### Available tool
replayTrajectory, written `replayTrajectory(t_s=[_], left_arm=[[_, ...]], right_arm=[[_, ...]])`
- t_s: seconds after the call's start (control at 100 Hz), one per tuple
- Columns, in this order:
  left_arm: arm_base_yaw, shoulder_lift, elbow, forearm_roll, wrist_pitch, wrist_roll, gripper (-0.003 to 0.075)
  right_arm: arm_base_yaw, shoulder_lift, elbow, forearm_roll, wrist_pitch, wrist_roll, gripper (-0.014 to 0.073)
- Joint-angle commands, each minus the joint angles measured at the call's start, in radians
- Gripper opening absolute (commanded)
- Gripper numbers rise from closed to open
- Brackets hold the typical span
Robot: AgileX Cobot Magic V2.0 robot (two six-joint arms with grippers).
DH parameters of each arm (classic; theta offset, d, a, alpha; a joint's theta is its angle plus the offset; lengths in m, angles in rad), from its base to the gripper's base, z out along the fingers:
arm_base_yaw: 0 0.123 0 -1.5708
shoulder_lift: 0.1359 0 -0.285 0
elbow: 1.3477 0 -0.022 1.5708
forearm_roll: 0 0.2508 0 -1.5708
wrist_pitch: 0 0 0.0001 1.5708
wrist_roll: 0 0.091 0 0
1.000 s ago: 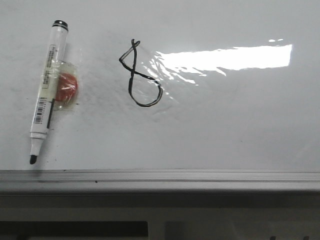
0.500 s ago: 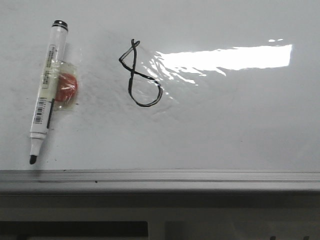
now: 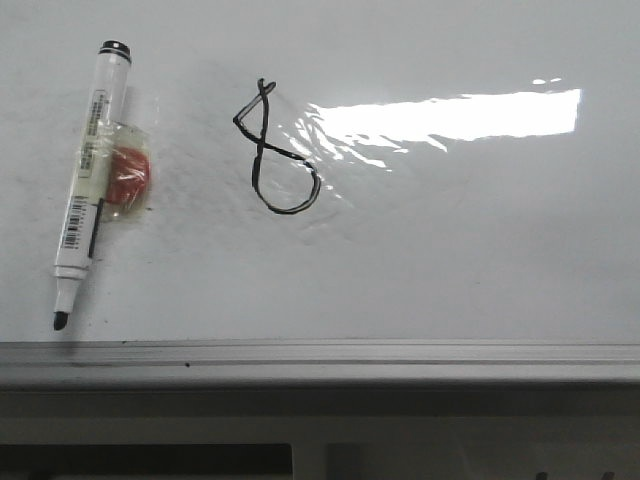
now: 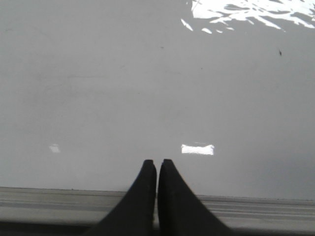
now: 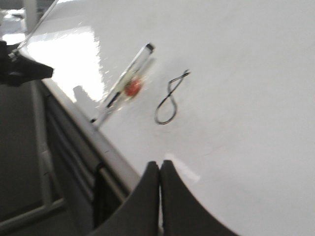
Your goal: Write number 8 on whiteboard
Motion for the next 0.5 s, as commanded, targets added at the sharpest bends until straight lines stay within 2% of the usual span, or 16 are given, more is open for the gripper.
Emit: replayTrajectory(t_s=[0.0, 0.16, 0.34, 0.49], left_arm=[[-0.001, -0.028, 0.038, 0.0, -0.049, -0.009, -0.002], [-0.001, -0.028, 0.038, 0.0, -0.049, -0.009, -0.002], [-0.001, -0.028, 0.038, 0.0, -0.049, -0.009, -0.002], [-0.001, -0.028, 0.038, 0.0, -0.049, -0.009, -0.002]], right_arm=[[-0.131, 0.025, 0.011, -0.017, -0.21, -0.005, -0.0063], [-0.409, 0.039, 0.061, -0.013, -0.296, -0.005, -0.0063], [-0.66, 0.037, 0.118, 0.002, -0.335, 0.022, -0.0063], [-0.831, -0.052, 0.126, 0.004, -0.209, 0.055, -0.0063]])
